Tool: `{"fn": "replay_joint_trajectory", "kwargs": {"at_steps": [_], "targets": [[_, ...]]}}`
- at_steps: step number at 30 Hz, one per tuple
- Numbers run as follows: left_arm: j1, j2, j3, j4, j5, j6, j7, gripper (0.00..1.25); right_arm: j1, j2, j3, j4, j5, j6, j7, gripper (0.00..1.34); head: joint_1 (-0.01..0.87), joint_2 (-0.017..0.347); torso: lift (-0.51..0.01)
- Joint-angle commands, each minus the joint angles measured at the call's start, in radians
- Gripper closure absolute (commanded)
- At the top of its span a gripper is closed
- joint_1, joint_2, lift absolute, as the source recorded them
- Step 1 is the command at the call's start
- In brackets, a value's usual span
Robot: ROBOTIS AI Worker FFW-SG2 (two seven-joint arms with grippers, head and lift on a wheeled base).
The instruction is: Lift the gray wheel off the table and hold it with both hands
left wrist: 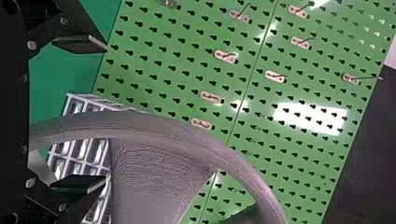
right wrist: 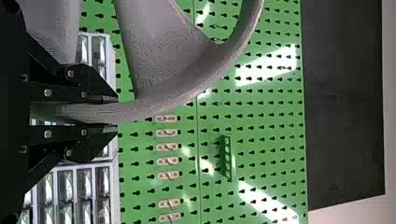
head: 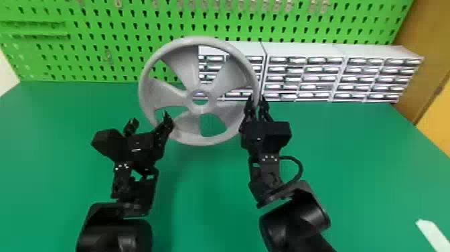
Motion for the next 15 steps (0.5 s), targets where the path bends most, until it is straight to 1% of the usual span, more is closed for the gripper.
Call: {"fn": "replay_joint_trajectory", "kwargs": {"at_steps": [1,3,4,6,9,11,15], "targets": [[-0.002,0.0,-0.002,-0.001,0.0,0.0,0.0,0.31,-0.001,0.001,0.0,0.0,0.0,-0.001,0.0,1.22,0.711,0.015,-0.098],[-0.003,0.0,-0.003,-0.001,0.0,0.0,0.0,0.39,-0.001,0.001,0.001,0.0,0.0,-0.003,0.0,1.22,0.711,0.015,-0.098],[-0.003,0.0,-0.003,0.0,0.001,0.0,0.0,0.49,-0.001,0.001,0.001,0.0,0.0,-0.001,0.0,1.22,0.711,0.015,-0.098],[-0.003,0.0,-0.003,-0.001,0.001,0.0,0.0,0.64,0.0,0.001,0.001,0.0,0.0,-0.003,0.0,1.22,0.711,0.015,-0.098],[-0.003,0.0,-0.01,-0.001,0.001,-0.003,0.014,0.7,0.0,0.001,0.001,0.0,0.0,-0.003,0.0,1.22,0.711,0.015,-0.098],[-0.003,0.0,-0.025,-0.001,-0.003,-0.018,0.055,0.8,0.0,0.001,0.001,0.0,0.0,-0.003,0.0,1.22,0.711,0.015,-0.098],[0.0,-0.002,-0.04,-0.001,-0.008,-0.037,0.106,0.87,0.0,0.001,0.001,-0.002,0.001,-0.003,0.0,1.22,0.711,0.015,-0.098]]}}
